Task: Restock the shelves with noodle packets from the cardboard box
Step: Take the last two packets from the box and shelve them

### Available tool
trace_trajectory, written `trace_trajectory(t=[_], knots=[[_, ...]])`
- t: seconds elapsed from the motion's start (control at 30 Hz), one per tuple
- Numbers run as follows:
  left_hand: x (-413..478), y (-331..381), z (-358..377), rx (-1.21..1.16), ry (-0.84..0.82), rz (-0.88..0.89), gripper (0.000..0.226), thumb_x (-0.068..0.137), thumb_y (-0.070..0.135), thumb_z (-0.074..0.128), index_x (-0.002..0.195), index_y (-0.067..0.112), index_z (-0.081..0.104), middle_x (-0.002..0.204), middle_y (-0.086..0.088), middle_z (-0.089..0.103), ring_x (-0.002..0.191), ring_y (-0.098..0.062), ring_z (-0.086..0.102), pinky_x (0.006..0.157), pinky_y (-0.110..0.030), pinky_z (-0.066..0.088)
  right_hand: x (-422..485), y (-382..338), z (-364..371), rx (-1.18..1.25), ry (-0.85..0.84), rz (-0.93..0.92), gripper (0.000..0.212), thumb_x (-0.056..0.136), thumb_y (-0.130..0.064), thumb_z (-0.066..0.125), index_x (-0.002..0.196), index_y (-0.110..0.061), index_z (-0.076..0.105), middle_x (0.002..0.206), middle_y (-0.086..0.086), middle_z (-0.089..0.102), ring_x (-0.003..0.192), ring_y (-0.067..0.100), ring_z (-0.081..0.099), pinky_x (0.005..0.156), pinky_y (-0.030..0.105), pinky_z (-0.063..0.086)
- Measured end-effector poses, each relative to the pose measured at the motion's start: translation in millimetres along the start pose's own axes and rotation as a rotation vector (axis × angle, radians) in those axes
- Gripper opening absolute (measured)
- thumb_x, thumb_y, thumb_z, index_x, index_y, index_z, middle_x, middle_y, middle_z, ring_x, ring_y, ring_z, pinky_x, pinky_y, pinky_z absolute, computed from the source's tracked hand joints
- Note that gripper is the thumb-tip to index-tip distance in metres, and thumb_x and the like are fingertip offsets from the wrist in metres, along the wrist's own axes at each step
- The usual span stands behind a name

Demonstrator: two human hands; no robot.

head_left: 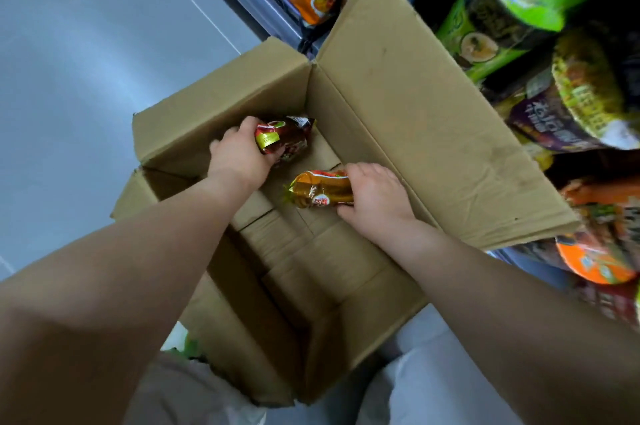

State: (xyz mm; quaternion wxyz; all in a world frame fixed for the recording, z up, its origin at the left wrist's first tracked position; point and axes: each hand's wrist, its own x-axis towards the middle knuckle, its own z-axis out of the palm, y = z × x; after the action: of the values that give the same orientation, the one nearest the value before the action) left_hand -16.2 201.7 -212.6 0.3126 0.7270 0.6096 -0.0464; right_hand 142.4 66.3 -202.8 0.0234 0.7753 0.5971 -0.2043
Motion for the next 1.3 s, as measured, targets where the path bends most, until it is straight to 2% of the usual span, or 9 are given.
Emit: trace_trajectory(t=[0.2,0.3,0.47,0.63,0.73,0.93,1.07,1.2,1.3], knots=[[-68.1,23.5,-102.8,-0.092,-0.094,-0.059,0.049,0.085,0.047,0.062,0.123,0.021,0.046,0.112,-0.013,0.062,0.103,-0.036,0.059,0.086,-0.039,0.047,-60.6,-41.5,-102.9,0.164,0.028,0.267,0.053,0.075,-0.042,0.071,0.119,-0.019,0.053,0.114,0.001,0.059,0.108,0.023,0.053,0.091,0.034,0.041],[-116.6,48.9,-177.6,-0.097,-0.117,-0.057,0.046,0.087,0.043,0.061,0.124,0.019,0.048,0.115,-0.013,0.060,0.103,-0.035,0.058,0.075,-0.029,0.039,-92.8,-68.6,-176.1,0.161,0.017,0.298,0.054,0.075,-0.042,0.071,0.120,-0.018,0.052,0.115,0.003,0.060,0.109,0.024,0.054,0.093,0.036,0.041],[-194.1,85.3,-300.4,-0.131,-0.109,-0.027,0.041,0.087,0.043,0.061,0.118,0.018,0.050,0.109,-0.011,0.064,0.103,-0.034,0.057,0.076,-0.030,0.040,-146.0,-117.4,-301.2,0.205,-0.078,0.404,0.049,0.080,-0.043,0.067,0.118,-0.017,0.052,0.115,0.007,0.058,0.108,0.028,0.055,0.089,0.037,0.043],[-263.7,107.6,-398.2,-0.164,-0.105,-0.015,0.048,0.085,0.050,0.060,0.119,0.018,0.048,0.108,-0.015,0.064,0.099,-0.036,0.059,0.082,-0.040,0.050,-212.6,-161.8,-400.1,0.257,-0.023,0.475,0.047,0.079,-0.040,0.069,0.114,-0.014,0.050,0.113,0.011,0.056,0.107,0.031,0.053,0.085,0.036,0.044],[-296.1,112.0,-435.2,-0.210,-0.084,0.027,0.049,0.085,0.052,0.060,0.118,0.017,0.049,0.107,-0.014,0.064,0.099,-0.035,0.059,0.082,-0.041,0.051,-245.9,-180.5,-430.8,0.290,0.046,0.493,0.048,0.079,-0.041,0.069,0.114,-0.014,0.050,0.113,0.010,0.057,0.105,0.032,0.055,0.083,0.038,0.047],[-368.7,93.9,-475.8,-0.557,-0.028,0.004,0.046,0.081,0.049,0.067,0.115,0.025,0.049,0.107,-0.004,0.065,0.093,-0.028,0.065,0.077,-0.048,0.057,-307.1,-210.3,-450.8,0.418,0.210,0.534,0.053,0.076,-0.048,0.069,0.113,-0.015,0.051,0.105,0.004,0.063,0.098,0.028,0.059,0.078,0.037,0.051],[-427.6,64.4,-491.4,-0.683,0.058,-0.015,0.043,0.079,0.051,0.069,0.111,0.029,0.048,0.108,-0.002,0.064,0.094,-0.025,0.065,0.074,-0.047,0.058,-339.9,-237.3,-457.4,0.471,0.273,0.457,0.054,0.073,-0.056,0.068,0.108,-0.018,0.054,0.099,0.001,0.063,0.091,0.025,0.060,0.075,0.038,0.052],[-473.2,32.7,-509.4,-0.875,0.113,-0.055,0.045,0.079,0.048,0.070,0.113,0.028,0.049,0.111,0.001,0.064,0.095,-0.022,0.067,0.074,-0.049,0.058,-364.0,-276.5,-471.2,0.465,0.283,0.359,0.045,0.076,-0.054,0.068,0.096,-0.018,0.049,0.082,-0.006,0.054,0.077,0.019,0.053,0.063,0.029,0.040],[-494.7,7.0,-530.9,-0.962,0.147,-0.070,0.046,0.082,0.045,0.069,0.118,0.027,0.049,0.111,0.002,0.065,0.092,-0.020,0.068,0.073,-0.048,0.059,-373.1,-313.7,-484.4,0.445,0.299,0.303,0.046,0.078,-0.053,0.067,0.104,-0.018,0.052,0.084,-0.007,0.052,0.077,0.018,0.050,0.063,0.028,0.037]])
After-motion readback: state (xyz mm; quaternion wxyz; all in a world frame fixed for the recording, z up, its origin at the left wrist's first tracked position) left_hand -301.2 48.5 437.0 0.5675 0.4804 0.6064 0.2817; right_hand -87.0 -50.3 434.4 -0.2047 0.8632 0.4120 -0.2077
